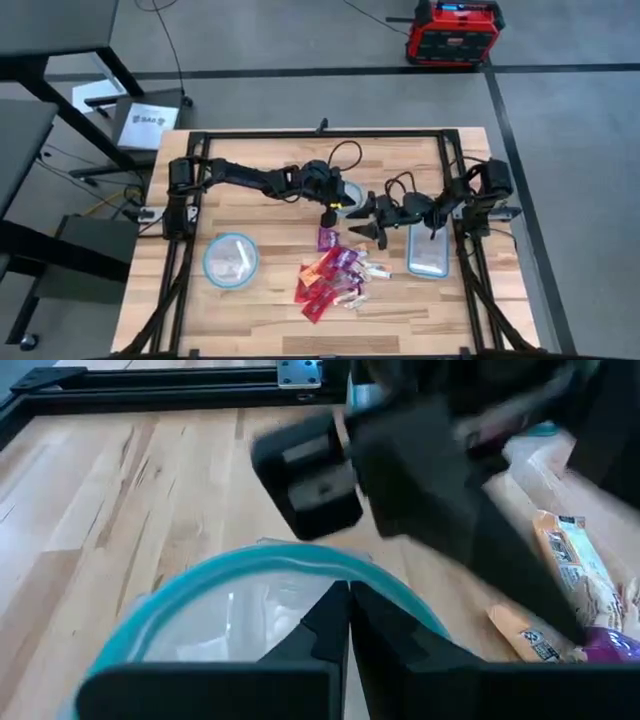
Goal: Sort candy
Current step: Open the small circular transparent bin
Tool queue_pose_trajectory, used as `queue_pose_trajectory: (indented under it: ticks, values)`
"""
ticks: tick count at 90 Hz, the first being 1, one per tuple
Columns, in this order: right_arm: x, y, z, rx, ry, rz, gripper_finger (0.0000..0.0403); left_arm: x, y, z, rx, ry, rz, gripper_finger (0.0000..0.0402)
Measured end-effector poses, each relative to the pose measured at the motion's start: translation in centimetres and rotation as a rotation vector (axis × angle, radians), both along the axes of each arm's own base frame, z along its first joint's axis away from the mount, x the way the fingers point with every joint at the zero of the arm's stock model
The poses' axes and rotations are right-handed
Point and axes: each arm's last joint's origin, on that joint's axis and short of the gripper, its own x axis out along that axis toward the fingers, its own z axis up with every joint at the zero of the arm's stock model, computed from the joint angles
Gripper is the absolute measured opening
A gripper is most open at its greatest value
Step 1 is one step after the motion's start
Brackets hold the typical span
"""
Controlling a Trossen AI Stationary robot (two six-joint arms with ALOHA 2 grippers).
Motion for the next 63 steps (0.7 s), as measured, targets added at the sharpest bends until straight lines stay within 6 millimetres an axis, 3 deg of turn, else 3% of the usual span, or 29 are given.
queue_pose_trajectory:
  ticks: [31,63]
  values:
    - [-0.1,2.4,-1.3,-0.044,0.141,0.025,0.0191,1.7,0.1,3.0,0.015,0.017,-0.01,0.0]
    - [-0.1,2.6,-1.5,-0.073,0.157,0.018,0.0191,2.6,0.5,6.8,0.1,0.162,0.008,0.0]
